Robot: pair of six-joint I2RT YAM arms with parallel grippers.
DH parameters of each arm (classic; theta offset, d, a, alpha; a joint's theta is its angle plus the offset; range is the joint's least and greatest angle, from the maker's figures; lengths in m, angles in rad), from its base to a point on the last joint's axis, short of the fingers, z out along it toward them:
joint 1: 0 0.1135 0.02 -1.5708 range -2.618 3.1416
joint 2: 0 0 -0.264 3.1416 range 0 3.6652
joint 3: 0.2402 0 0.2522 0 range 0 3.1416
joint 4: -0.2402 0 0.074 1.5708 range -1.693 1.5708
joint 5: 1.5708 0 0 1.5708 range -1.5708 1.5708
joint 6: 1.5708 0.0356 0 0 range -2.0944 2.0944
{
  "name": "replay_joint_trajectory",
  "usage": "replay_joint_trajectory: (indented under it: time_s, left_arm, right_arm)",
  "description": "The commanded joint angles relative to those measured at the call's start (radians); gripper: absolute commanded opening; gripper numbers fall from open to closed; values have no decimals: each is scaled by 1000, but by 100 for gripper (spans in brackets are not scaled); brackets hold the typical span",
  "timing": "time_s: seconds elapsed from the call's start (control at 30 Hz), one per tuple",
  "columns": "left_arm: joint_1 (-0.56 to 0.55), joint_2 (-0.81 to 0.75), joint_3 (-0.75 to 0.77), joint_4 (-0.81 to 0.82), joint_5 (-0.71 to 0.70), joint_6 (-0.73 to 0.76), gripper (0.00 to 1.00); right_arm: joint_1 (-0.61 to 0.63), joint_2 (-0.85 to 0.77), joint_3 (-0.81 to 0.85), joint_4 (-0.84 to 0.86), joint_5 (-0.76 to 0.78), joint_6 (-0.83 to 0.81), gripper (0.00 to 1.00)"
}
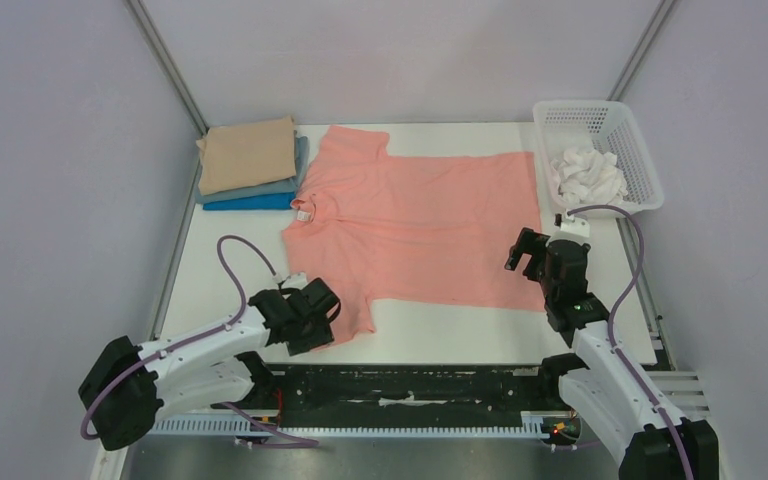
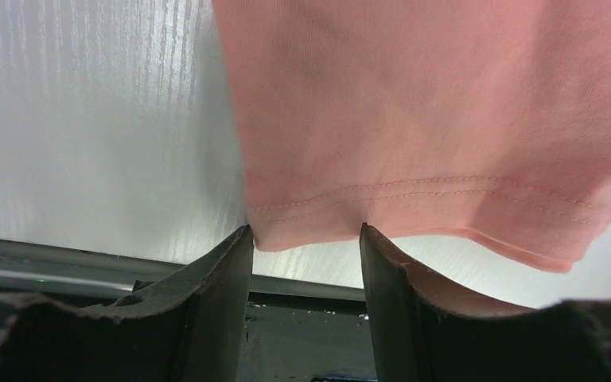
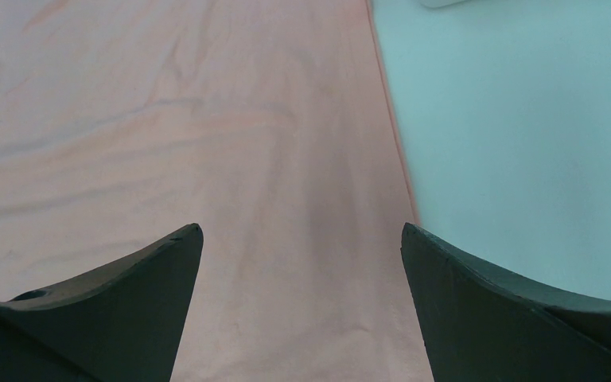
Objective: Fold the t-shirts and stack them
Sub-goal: Grab the side of the flattened tshirt closest away from the robot with both arms
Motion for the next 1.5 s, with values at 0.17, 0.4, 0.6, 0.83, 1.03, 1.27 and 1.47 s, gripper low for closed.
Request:
replay_joint_trajectory:
  time_s: [0.17,0.4,0.6,0.83,1.03,1.27,1.47]
  left_arm:
    - [-3,90,28,102,-42,-43,51]
    - [-4,114,51,57,-32,-51,2]
    - [-4,-28,31,74,-72,-2,2]
    - [-4,-128,-14,220,-46,98,2]
    - [-4,-143,-7,263,-51,180,2]
    - [-2,-136,2,257,-90,205,2]
    - [-2,-130,4,257,-85,202,2]
  right_arm:
    - [-2,2,29,17,36,-11,98]
    - [-3,11,31,5,47,-6,98]
    - [-3,16,70,-138,66,64,98]
    - [-2,-86,1,-349,129,233,98]
    - [-2,-136,-69,-425,165,347,98]
    - [-3,-96,-191,-292,110,400,79]
    - [-2,-62,-204,-235,68,409,54]
